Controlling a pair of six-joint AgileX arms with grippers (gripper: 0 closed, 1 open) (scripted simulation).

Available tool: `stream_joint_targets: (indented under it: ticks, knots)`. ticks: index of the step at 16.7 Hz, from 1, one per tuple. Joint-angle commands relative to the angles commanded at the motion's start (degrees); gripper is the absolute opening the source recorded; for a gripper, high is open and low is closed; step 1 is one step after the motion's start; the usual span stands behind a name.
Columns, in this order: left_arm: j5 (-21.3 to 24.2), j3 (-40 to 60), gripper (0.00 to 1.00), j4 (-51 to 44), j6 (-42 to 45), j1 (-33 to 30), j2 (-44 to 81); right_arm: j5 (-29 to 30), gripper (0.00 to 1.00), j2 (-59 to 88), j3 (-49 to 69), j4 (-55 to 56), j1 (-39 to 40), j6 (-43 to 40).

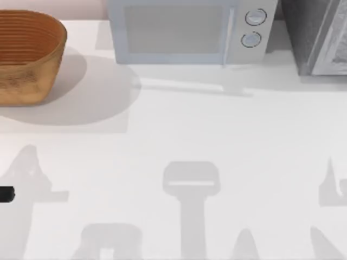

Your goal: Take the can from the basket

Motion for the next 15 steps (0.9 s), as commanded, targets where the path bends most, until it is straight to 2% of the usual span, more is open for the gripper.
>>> stream_joint_targets:
  ticks: [3, 10, 15]
  knots:
    - [0.81, -4.01, 0.00, 2.69, -0.48, 0.11, -4.20, 0.00, 1.00, 0.00, 0.00, 0.00, 0.00, 0.00]
    - [0.77, -4.18, 0.00, 2.70, -0.38, 0.16, -4.14, 0.00, 1.00, 0.00, 0.00, 0.00, 0.00, 0.00]
    - [3.57, 0.22, 0.00, 8.29, -0.03, -0.88, 4.72, 0.00, 1.00, 0.00, 0.00, 0.00, 0.00, 0.00]
